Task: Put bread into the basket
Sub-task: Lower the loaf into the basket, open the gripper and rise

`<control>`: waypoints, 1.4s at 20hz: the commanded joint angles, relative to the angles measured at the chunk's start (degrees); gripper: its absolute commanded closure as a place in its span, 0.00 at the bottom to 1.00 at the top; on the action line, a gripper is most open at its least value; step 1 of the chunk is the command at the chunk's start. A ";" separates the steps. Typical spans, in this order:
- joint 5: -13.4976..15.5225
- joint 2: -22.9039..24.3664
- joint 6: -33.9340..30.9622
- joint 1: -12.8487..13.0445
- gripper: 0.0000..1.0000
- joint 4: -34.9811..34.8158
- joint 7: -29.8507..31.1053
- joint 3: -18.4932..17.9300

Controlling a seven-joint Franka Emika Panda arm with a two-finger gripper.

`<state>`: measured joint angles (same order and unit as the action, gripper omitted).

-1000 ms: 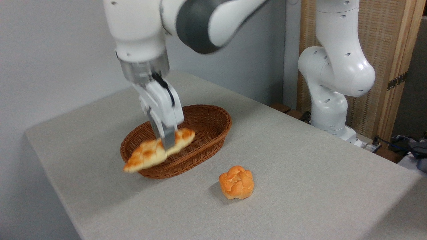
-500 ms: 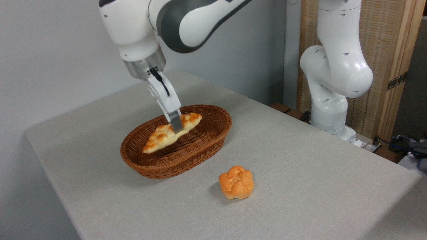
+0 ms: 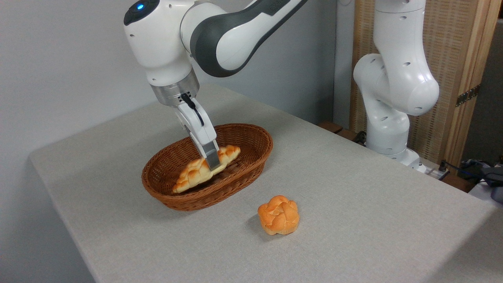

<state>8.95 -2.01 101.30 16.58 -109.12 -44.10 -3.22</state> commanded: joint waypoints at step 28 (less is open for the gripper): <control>-9.48 -1.51 -2.33 -6.21 0.00 18.42 10.53 0.15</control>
<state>-0.14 -4.30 99.32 10.48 -91.20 -34.05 -3.10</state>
